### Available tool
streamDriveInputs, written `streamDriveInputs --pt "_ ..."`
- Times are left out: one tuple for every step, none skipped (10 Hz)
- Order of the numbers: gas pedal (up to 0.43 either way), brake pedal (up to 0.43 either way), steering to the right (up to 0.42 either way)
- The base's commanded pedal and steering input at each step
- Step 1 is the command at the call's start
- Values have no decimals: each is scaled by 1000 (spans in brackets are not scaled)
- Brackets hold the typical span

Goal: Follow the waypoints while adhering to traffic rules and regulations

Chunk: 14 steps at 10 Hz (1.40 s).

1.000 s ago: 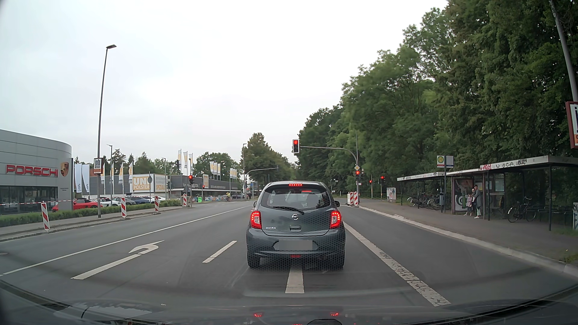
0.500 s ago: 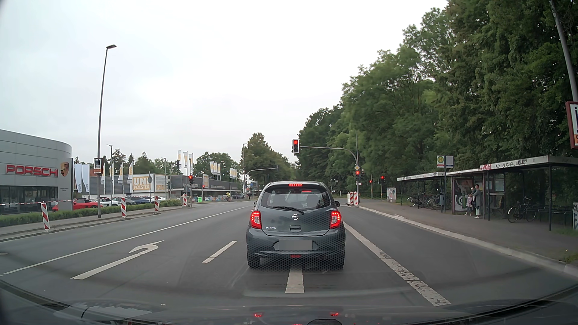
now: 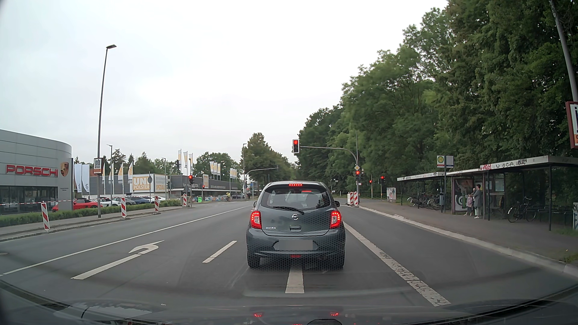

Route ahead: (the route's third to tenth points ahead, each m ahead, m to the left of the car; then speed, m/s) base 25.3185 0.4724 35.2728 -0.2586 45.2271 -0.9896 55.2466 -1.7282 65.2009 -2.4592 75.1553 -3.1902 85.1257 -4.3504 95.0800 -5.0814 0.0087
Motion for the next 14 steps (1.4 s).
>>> streamDriveInputs --pt "0 0 -5" --pt "0 0 -5" --pt "0 0 -5" --pt "0 0 -5" --pt "0 0 -5" --pt "0 0 -5" --pt "0 0 -5" --pt "0 0 -5" --pt "0 0 -5" --pt "0 0 -5" --pt "0 0 -5" --pt "0 0 -5" --pt "0 0 -5" --pt "0 0 -5"
